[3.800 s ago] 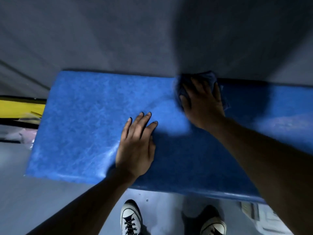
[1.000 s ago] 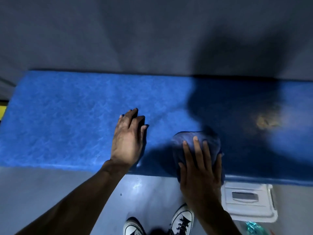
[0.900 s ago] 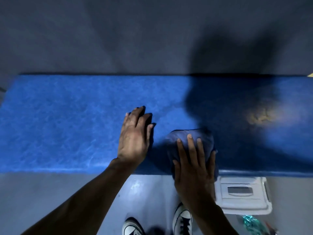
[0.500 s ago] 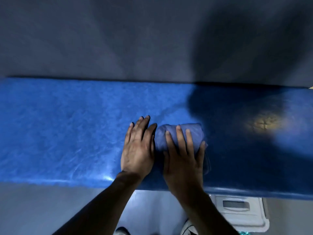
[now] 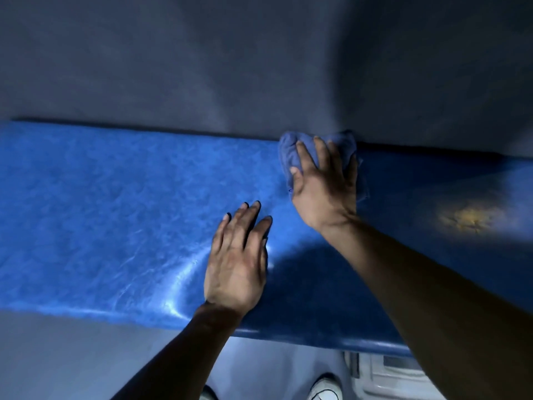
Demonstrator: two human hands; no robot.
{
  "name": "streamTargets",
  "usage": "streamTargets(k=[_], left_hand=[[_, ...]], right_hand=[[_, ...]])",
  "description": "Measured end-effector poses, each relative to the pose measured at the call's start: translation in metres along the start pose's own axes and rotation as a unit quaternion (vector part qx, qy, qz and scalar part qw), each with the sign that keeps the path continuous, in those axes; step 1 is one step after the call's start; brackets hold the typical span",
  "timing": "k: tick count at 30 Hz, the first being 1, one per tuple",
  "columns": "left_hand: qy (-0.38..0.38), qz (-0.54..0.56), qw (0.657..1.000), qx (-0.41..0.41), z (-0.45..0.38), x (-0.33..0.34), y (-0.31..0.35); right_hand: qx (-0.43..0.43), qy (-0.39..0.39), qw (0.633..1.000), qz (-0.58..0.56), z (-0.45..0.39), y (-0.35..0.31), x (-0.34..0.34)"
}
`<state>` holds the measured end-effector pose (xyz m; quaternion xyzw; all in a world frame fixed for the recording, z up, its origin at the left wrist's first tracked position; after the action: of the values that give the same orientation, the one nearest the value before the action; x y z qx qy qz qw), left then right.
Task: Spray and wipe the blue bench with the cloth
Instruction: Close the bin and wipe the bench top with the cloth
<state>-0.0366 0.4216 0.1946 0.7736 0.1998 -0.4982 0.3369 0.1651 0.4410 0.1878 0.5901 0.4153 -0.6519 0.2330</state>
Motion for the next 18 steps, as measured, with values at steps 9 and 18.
streamTargets(k=[9, 18], left_hand=[[-0.003, -0.001, 1.000, 0.005, 0.000, -0.002, 0.002], [-0.013, -0.010, 1.000, 0.002, 0.000, -0.004, 0.004]], right_hand=[[-0.017, -0.006, 0.999, 0.038, 0.054, -0.003, -0.008], [0.006, 0.008, 0.998, 0.055, 0.185, 0.008, -0.025]])
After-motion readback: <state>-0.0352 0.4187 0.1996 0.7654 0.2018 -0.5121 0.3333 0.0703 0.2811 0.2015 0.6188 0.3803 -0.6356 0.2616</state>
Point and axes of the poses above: each hand's wrist, its own z-axis away from the middle knuckle, its own x-axis out of the palm, y = z × x, the point moved 7 cm from there along -z, towards the middle knuckle, and after that the axes turned 3 degrees about y, right-handed, at the moved point
